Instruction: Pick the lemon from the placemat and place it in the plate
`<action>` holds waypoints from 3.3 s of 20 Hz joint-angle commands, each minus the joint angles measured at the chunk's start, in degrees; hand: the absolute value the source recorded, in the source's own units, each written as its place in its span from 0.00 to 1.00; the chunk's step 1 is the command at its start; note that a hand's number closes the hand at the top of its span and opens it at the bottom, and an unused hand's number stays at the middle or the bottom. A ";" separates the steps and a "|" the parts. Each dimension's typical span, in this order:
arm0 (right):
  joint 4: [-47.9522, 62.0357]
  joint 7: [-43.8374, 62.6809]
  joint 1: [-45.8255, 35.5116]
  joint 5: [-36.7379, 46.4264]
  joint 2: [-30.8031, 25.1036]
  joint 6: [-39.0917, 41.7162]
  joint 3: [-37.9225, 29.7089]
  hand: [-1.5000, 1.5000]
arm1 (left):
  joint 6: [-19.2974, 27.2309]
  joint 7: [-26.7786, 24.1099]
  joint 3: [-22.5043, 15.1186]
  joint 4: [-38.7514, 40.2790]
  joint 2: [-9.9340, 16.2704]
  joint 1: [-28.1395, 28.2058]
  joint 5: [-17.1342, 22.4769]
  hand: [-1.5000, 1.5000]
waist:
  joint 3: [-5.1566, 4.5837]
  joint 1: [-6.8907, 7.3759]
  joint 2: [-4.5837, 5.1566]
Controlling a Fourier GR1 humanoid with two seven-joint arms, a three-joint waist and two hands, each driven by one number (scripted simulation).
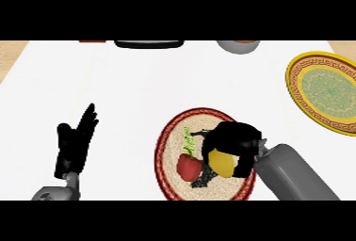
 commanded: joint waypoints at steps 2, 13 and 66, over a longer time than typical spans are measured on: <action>8.16 -6.17 -5.15 2.72 2.54 -2.92 -2.31 1.00 | -1.39 -1.12 0.15 -1.95 -0.18 2.75 -0.53 0.50 | 0.02 0.35 0.05; 6.22 15.13 -1.59 2.64 2.38 -16.68 -23.77 1.00 | -1.03 0.49 1.92 -2.28 -0.22 2.17 0.11 0.50 | 0.01 -1.04 0.05; 62.85 4.91 -24.39 -3.37 -26.28 -26.08 -55.69 0.00 | -5.08 0.45 2.81 -0.23 -0.88 -0.93 -1.65 0.50 | 0.21 1.98 0.88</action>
